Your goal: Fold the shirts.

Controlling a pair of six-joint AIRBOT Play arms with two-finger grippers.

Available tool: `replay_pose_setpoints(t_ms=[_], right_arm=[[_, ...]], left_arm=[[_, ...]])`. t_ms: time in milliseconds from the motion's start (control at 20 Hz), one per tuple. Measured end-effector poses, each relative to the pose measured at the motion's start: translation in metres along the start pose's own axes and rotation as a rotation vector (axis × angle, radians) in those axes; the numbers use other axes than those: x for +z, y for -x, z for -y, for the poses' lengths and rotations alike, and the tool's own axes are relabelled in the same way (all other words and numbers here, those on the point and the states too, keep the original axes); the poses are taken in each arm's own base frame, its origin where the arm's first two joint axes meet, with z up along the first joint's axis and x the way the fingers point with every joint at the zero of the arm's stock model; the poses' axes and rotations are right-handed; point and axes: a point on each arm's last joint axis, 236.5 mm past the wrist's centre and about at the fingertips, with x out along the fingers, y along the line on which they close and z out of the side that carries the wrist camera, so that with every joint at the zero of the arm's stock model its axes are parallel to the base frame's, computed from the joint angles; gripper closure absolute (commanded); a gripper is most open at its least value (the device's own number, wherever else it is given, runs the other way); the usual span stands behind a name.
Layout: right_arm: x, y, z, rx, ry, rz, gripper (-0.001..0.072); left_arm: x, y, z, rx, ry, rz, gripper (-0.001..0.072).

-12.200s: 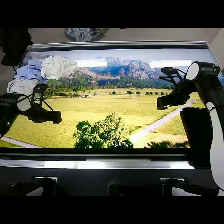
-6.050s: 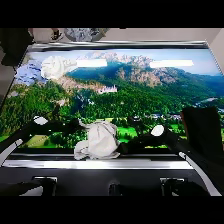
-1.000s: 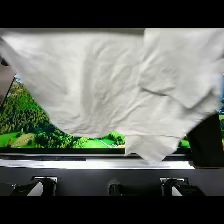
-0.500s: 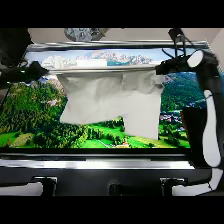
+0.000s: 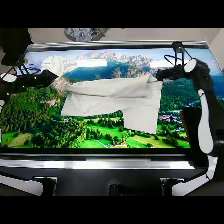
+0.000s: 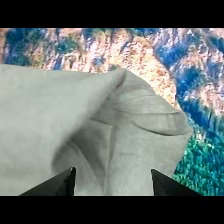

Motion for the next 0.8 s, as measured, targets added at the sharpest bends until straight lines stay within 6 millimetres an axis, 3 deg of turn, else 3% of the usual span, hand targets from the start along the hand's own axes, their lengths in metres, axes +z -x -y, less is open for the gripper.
replay_pose_setpoints(t_ms=[100,150,350,450,550,700,800], right_arm=[[-0.013,0.028,0.027,-0.012,0.008,-0.054,0.0155],[-0.028,0.040,0.040,-0.009,-0.001,-0.105,0.0155],[-0.095,0.073,0.066,0.056,-0.071,-0.322,0.0157],[-0.118,0.080,0.065,0.093,-0.089,-0.399,0.0157],[-0.129,0.084,0.060,0.123,-0.093,-0.437,0.0156],[-0.137,0.086,0.060,0.133,-0.091,-0.461,0.0156],[-0.140,0.087,0.058,0.143,-0.085,-0.473,0.0156]], left_arm=[[-0.004,0.021,-0.023,0.051,0.014,-0.068,0.0243],[-0.018,0.031,-0.042,0.101,0.029,-0.140,0.0243],[-0.103,0.053,-0.091,0.221,0.120,-0.452,0.0241],[-0.137,0.051,-0.096,0.223,0.153,-0.549,0.0233],[-0.162,0.047,-0.099,0.228,0.175,-0.605,0.0232],[-0.179,0.034,-0.096,0.226,0.176,-0.621,0.0232],[-0.180,0.026,-0.098,0.234,0.167,-0.600,0.0232]])
